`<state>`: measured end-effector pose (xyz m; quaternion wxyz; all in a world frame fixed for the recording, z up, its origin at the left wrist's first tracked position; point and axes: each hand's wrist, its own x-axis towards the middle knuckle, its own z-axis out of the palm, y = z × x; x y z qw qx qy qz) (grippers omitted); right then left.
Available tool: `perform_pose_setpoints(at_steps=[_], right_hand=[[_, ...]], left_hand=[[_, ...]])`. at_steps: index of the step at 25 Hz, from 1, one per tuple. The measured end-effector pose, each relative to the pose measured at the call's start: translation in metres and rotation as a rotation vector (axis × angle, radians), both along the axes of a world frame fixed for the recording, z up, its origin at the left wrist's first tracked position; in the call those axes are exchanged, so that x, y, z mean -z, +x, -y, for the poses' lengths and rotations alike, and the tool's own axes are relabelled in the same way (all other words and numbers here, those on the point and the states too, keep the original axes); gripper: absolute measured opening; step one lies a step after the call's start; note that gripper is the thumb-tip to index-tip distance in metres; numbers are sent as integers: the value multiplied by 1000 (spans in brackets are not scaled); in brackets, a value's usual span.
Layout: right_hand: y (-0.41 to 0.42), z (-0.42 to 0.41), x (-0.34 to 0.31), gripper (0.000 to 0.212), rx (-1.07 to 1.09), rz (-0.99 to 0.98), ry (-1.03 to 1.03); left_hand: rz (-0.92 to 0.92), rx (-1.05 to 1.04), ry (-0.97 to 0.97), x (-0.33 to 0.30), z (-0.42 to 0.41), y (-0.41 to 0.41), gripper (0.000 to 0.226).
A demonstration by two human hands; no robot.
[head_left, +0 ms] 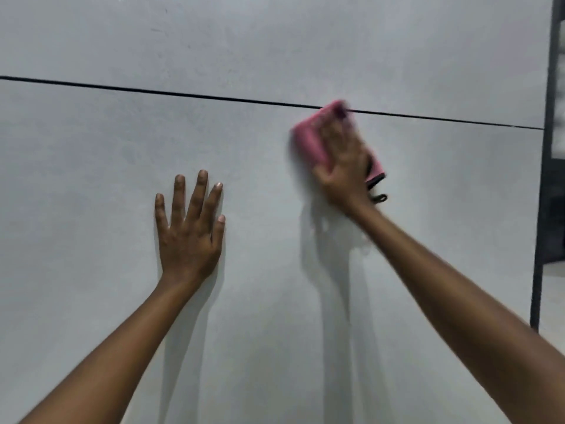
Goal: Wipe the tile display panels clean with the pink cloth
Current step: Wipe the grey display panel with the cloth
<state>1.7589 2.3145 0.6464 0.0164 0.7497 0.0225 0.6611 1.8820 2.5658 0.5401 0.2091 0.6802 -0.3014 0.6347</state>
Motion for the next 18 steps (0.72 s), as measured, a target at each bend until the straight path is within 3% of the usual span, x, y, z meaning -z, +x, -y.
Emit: perform_pose_setpoints(at_steps=[3,5,7,10,13,15,18], right_hand=[[13,-41,123,73,26,-371,-652],[-3,-27,159,76,-10,-458,-866],[-20,18,135,74,-67,-387,-766],[-52,108,68,70,30,-84,-277],[-62,138,64,74,79,153,193],[-44,107,110,76,96,157,187],[-15,26,225,77,-22,-152,-337]], left_hand=[[-93,158,-145,30,12,-17,53],[-107,118,-94,65,28,-27,54],[-86,-19,34,93,37,-26,57],[-82,-80,35,96,40,-21,58],[-91,-93,16,100,42,-25,57],[-102,-81,41,105,39,-26,56],[-151,-111,82,97,37,-28,55]])
